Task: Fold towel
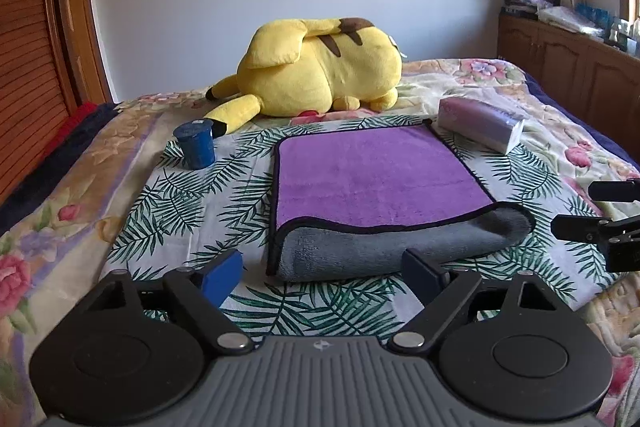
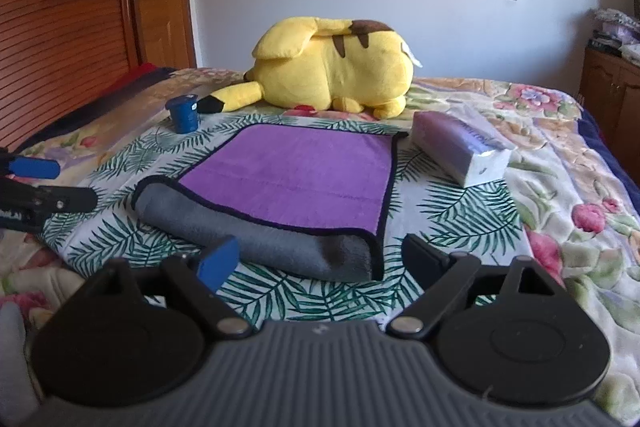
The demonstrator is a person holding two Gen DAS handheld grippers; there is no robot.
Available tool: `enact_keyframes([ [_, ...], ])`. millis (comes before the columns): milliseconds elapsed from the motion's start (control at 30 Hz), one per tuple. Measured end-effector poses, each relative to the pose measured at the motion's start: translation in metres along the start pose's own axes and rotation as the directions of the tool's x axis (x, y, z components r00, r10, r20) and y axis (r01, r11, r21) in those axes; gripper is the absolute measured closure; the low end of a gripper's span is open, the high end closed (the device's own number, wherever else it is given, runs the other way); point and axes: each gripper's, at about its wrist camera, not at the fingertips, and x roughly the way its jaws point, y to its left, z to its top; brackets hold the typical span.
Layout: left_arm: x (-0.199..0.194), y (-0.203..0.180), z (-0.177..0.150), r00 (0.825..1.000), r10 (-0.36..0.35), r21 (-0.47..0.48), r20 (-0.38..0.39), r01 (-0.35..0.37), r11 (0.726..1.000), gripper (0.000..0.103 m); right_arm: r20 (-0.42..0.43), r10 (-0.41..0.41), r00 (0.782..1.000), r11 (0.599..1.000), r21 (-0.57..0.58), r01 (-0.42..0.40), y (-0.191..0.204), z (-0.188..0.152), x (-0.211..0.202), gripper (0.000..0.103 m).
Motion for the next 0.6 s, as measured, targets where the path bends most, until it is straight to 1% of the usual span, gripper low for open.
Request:
enact_keyframes([
  [467, 0.042, 0.015, 0.007, 0.999, -0.010, -0.003, -0.039, 0.010, 1.000, 0.021, -0.056, 0.031, 0.998, 0.999, 0.018, -0.030, -0.010, 0.006, 0.036, 0.016],
  [600, 0.054, 0.019, 0.007, 0.999, -0.014, -0.009, -0.052, 0.014, 1.000, 0.025, -0.076, 0.036, 0.996, 0.999, 0.013, -0.035, -0.012, 0.007, 0.047, 0.018],
])
